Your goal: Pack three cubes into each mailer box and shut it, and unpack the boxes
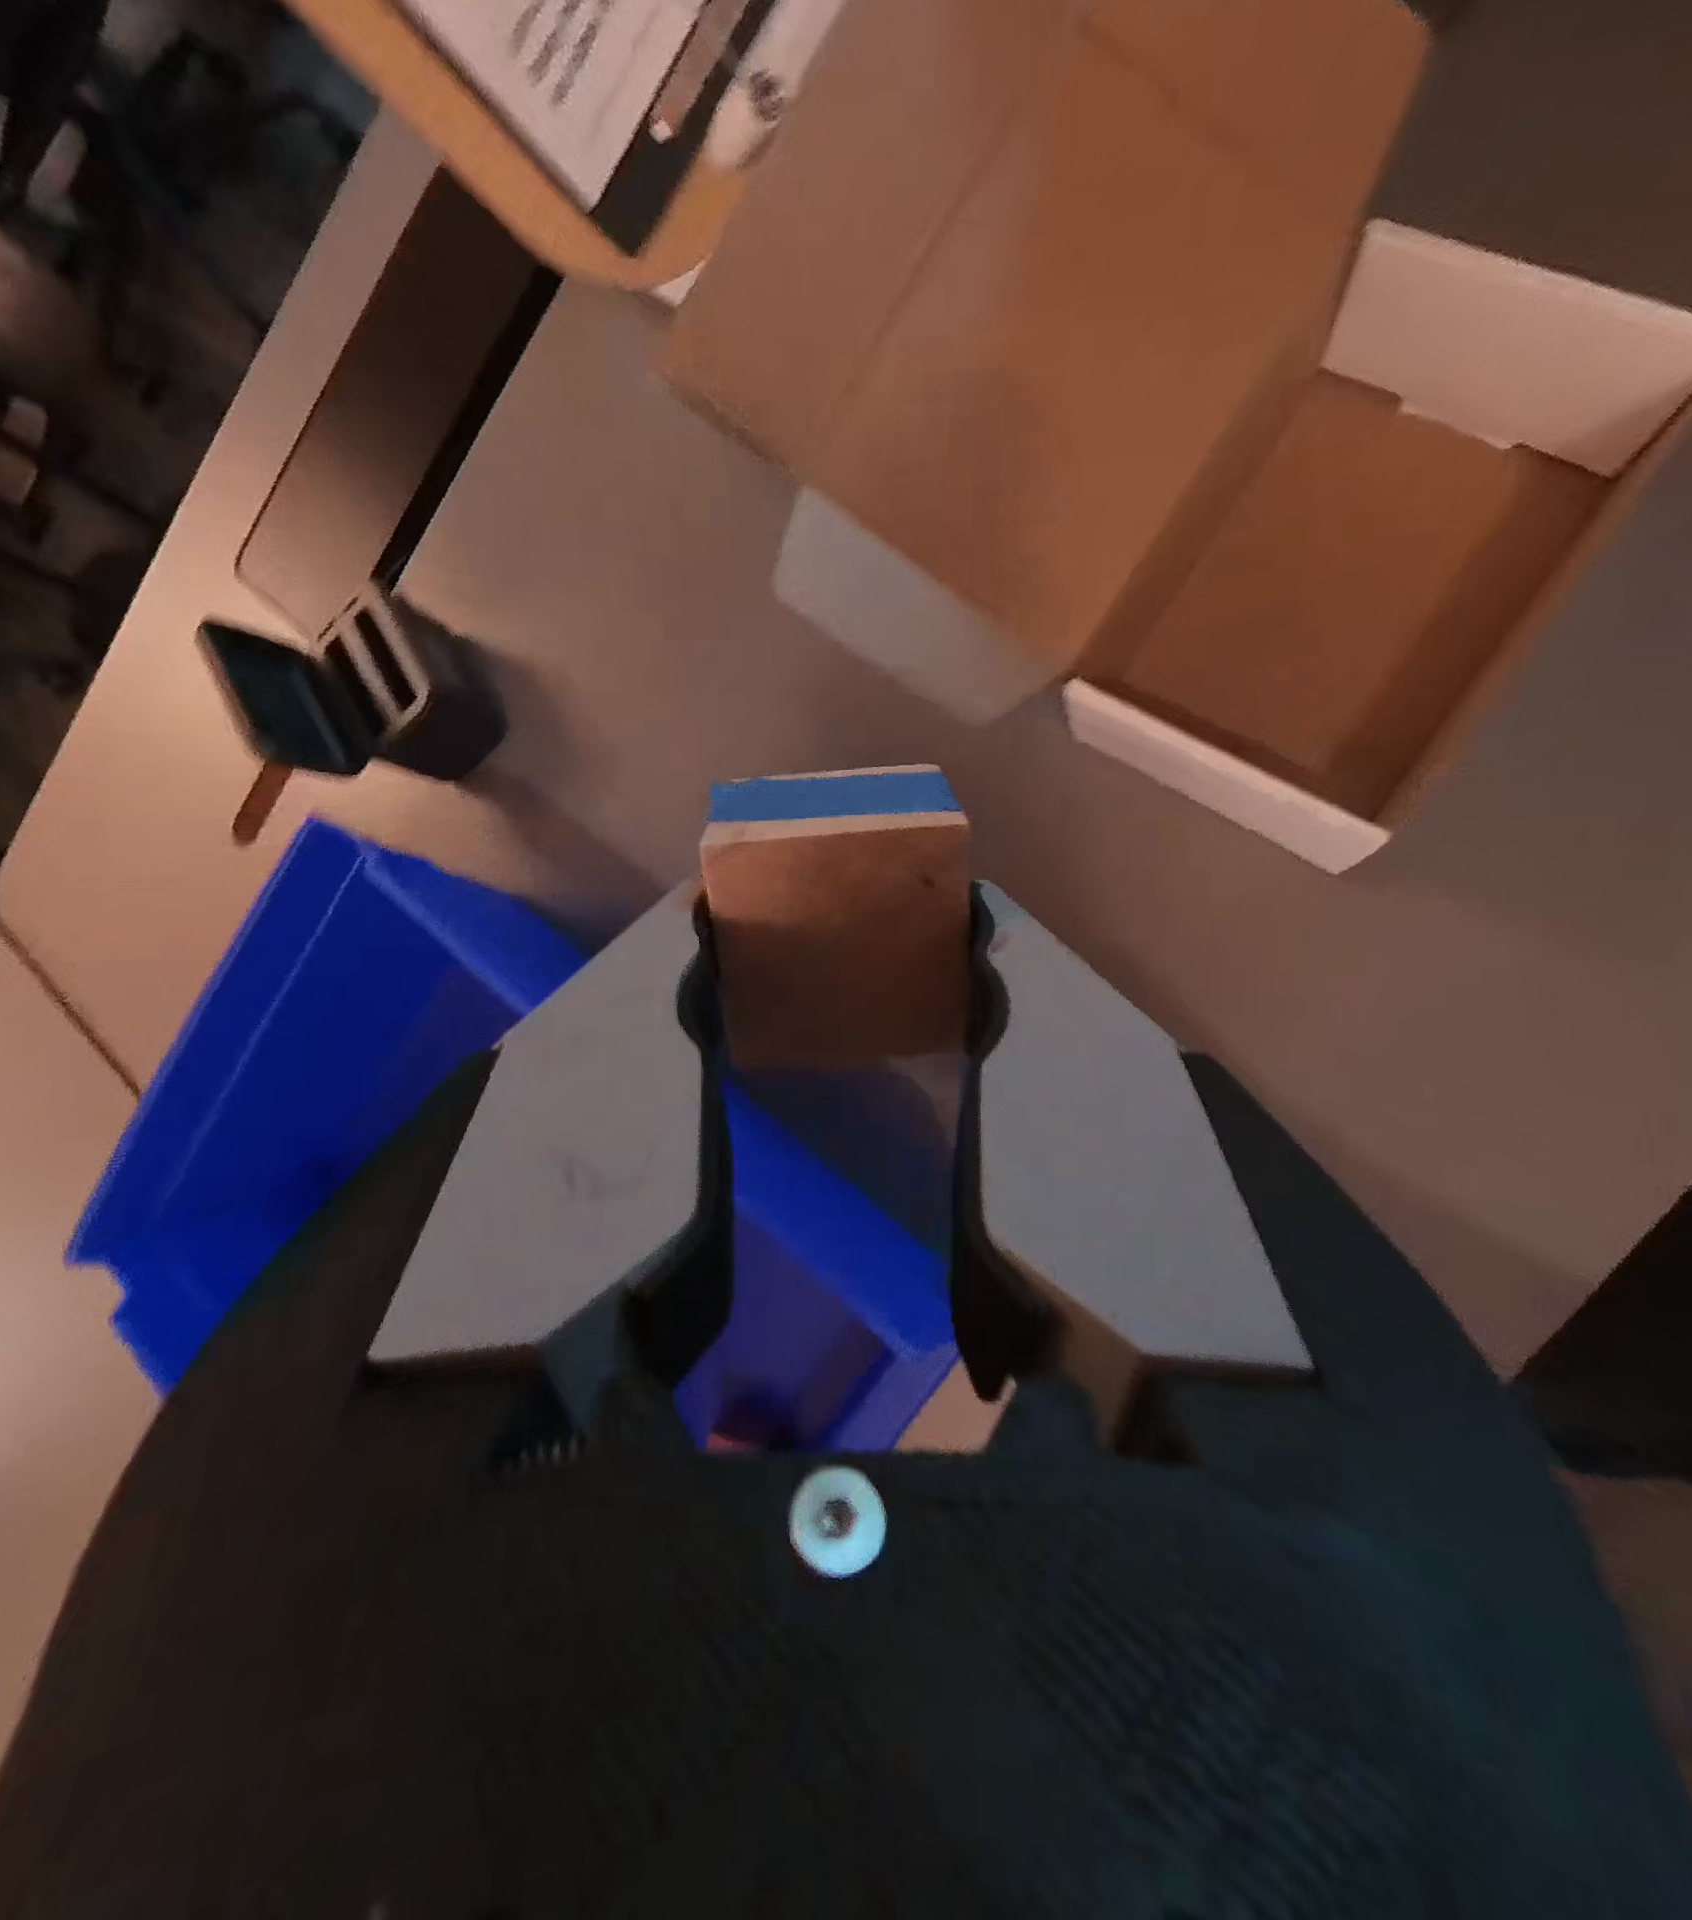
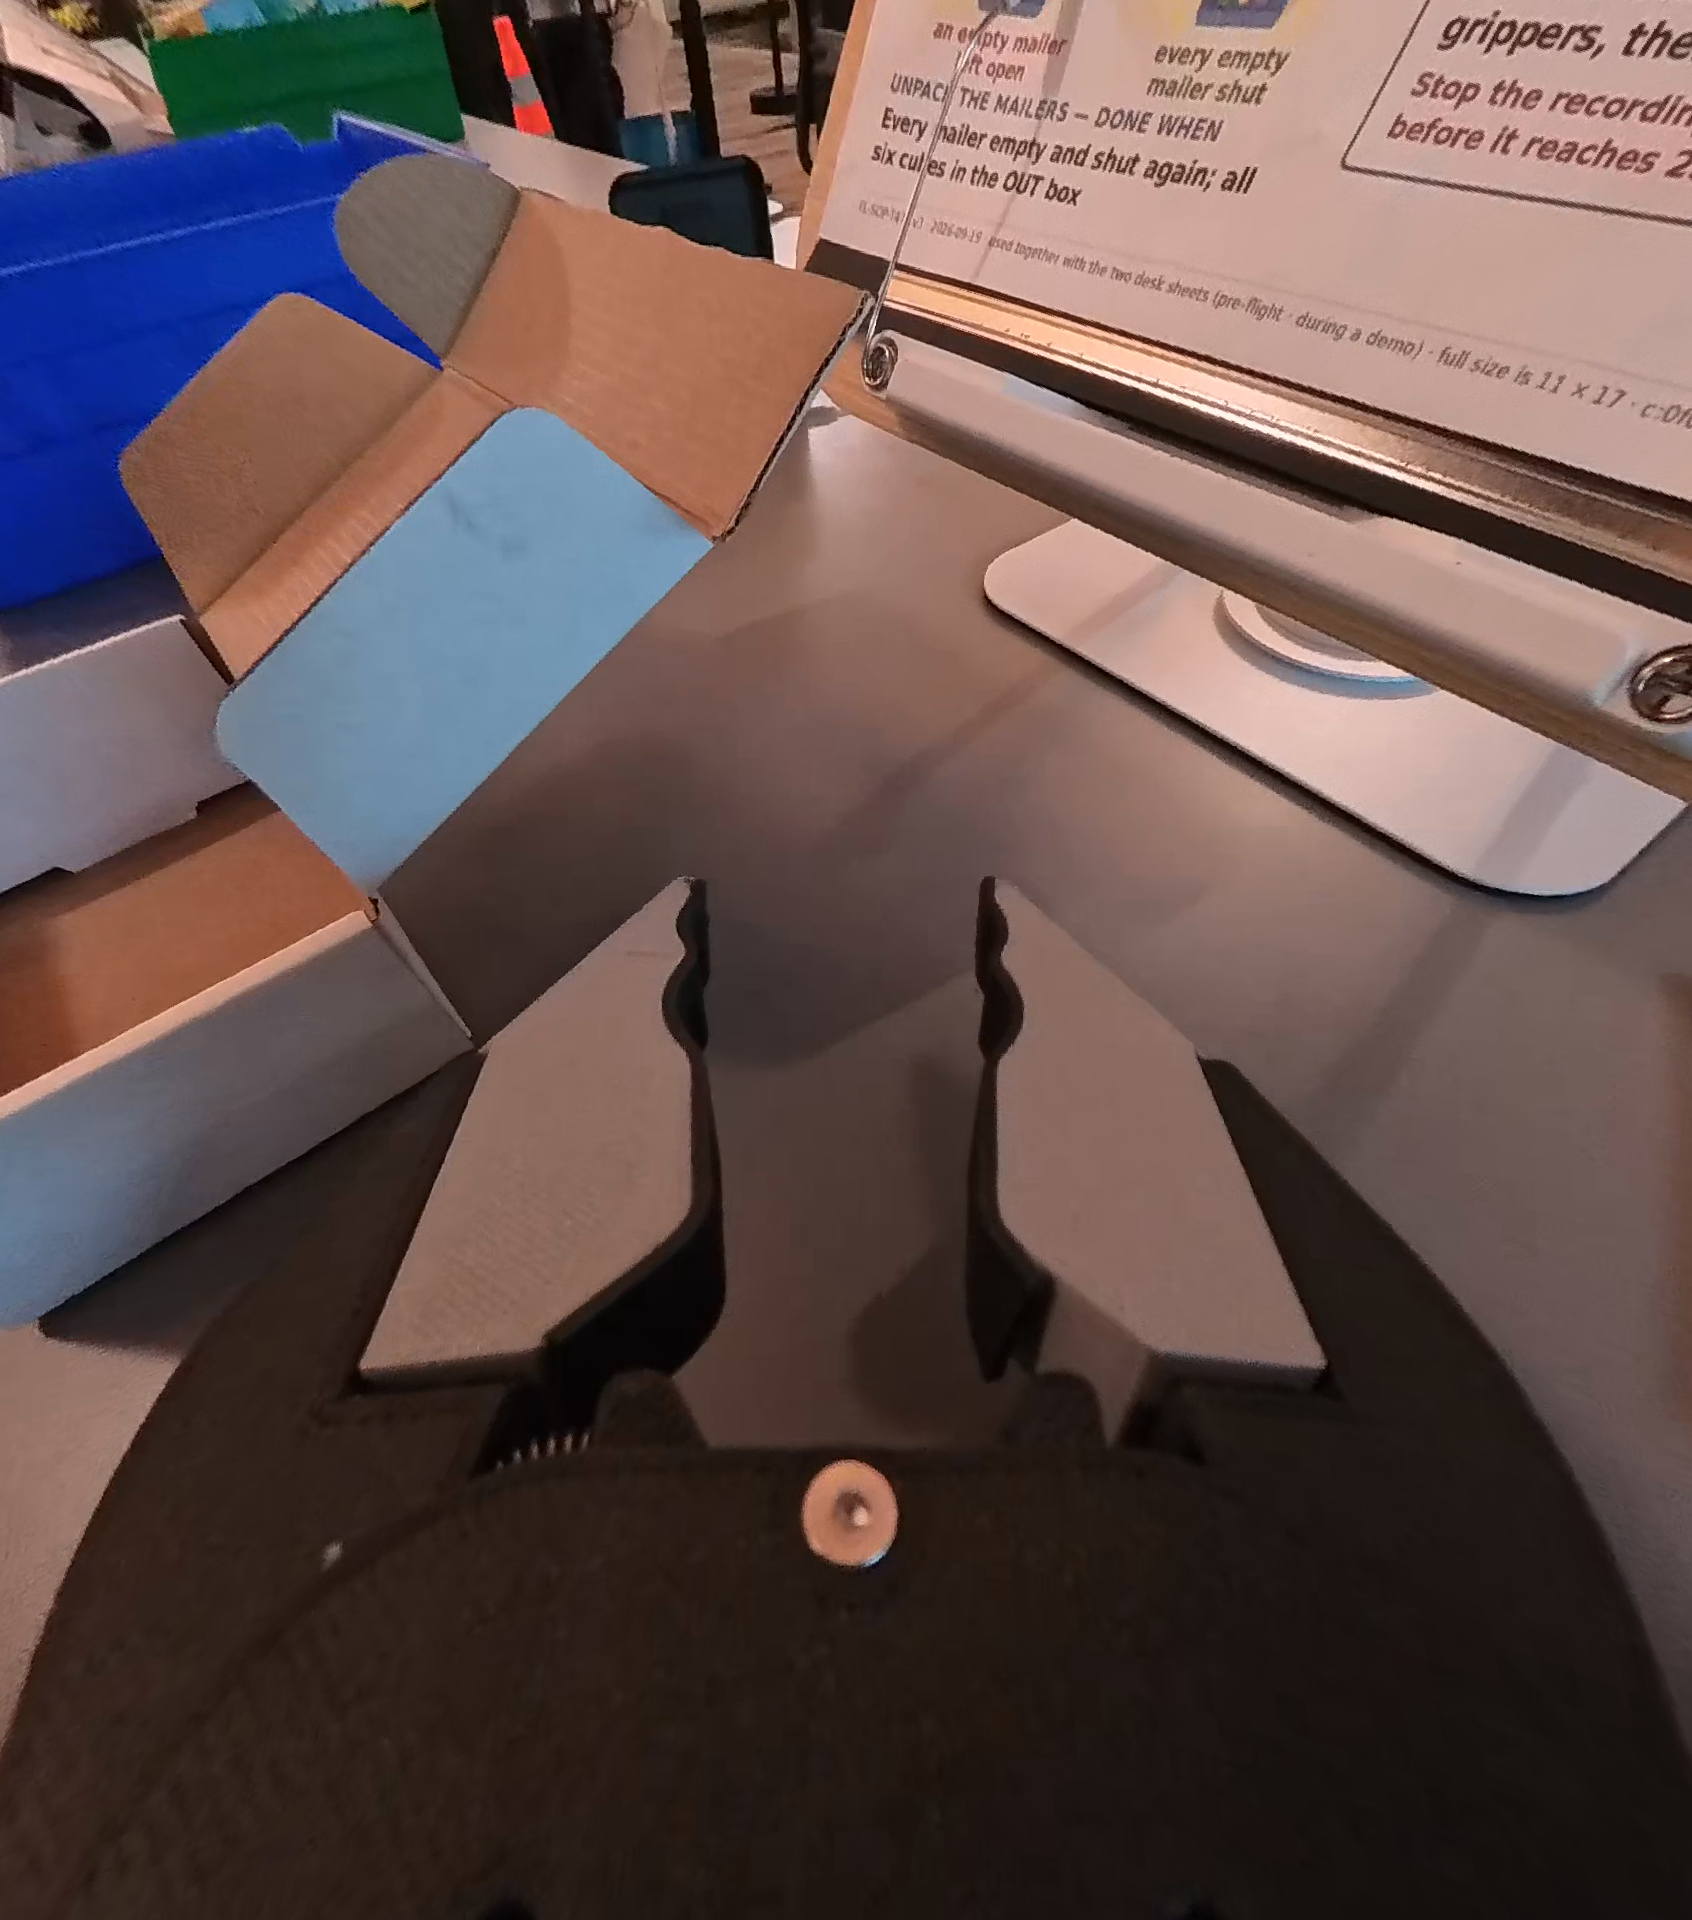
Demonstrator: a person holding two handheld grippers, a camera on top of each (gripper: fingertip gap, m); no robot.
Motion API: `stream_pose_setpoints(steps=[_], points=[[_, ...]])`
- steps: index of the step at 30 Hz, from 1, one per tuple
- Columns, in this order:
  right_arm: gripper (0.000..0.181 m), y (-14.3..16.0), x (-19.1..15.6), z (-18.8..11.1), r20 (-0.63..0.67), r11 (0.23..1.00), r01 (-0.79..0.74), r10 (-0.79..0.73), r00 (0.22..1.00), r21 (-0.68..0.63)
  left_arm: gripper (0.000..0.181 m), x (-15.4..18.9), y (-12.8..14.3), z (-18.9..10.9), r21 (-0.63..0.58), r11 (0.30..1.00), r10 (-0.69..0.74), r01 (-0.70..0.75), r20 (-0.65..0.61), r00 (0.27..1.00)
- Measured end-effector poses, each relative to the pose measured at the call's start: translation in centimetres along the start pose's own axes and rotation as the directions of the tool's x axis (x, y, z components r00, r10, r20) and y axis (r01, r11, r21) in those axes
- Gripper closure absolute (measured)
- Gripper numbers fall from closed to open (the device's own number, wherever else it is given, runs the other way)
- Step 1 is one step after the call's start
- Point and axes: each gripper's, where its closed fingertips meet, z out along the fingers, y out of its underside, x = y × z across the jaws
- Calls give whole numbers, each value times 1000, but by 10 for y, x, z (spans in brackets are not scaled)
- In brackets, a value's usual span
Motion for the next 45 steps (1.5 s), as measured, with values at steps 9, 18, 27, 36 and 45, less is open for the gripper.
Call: stream_pose_setpoints(steps=[9, 18, 27, 36, 45], points=[[132, -5, 4, -2, 14, 998, -50, 49, 999, 35, 137, 60, -36, 21, 125, 966, 244, -225, -170, 955], [133, -3, 2, 0, 9, 1000, -18, 18, 1000, 19, 137, 132, -48, 93, -18, 928, 330, -373, -426, 843], [133, -4, 2, 1, 14, 999, -27, 26, 1000, 22, 137, 121, -18, 141, -269, 830, 387, -489, -353, 851], [132, -4, 2, 2, 4, 1000, -12, 12, 1000, 20, 127, 128, -3, 154, -322, 808, 382, -493, -351, 855], [131, -6, 3, -1, 2, 999, -15, 15, 1000, 37, 111, 118, -21, 109, -234, 870, 354, -434, -318, 880]])
